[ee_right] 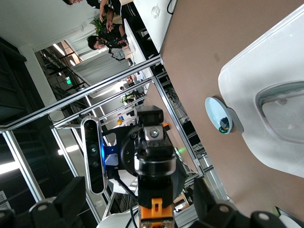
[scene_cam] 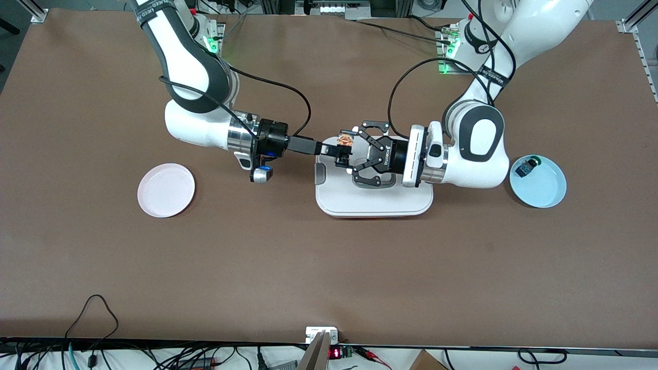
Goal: Transfer orange switch to right arm and place
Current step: 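Close the right gripper on the switch held by the left gripper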
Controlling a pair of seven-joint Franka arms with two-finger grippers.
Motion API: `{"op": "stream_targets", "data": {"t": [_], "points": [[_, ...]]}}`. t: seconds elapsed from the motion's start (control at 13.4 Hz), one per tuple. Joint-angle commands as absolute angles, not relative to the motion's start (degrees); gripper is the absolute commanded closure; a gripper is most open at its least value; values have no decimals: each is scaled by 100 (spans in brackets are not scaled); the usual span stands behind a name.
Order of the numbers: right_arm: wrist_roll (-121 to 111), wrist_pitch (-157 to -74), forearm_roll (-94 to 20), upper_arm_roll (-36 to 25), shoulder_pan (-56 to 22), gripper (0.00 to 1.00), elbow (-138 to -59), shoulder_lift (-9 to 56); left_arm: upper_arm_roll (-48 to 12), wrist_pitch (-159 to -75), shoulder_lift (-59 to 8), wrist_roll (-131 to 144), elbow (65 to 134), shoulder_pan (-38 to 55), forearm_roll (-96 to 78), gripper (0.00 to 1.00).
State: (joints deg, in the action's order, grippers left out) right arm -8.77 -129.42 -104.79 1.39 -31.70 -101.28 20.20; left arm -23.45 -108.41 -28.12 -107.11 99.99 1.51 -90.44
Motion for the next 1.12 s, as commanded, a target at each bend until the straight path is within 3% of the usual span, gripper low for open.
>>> {"op": "stream_targets", "data": {"t": [0.0, 0.45, 0.89, 1.04], "points": [[-1151, -13008, -10793, 79, -3287, 0, -10160, 1995, -2347, -10898, -2777, -10951, 10046, 176, -9264, 70], [-1581, -13051, -11100, 88, -3401, 8, -10143, 2135, -2347, -10898, -2777, -10934, 10046, 158, -9264, 70], [-1608, -13078, -11109, 79, -3472, 45, -10125, 2153, -2347, -10890, -2769, -10899, 10046, 149, -9264, 70], [-1652, -13078, -11109, 88, -3472, 53, -10125, 2153, -2347, -10890, -2769, -10890, 10046, 149, -9264, 70]]}}
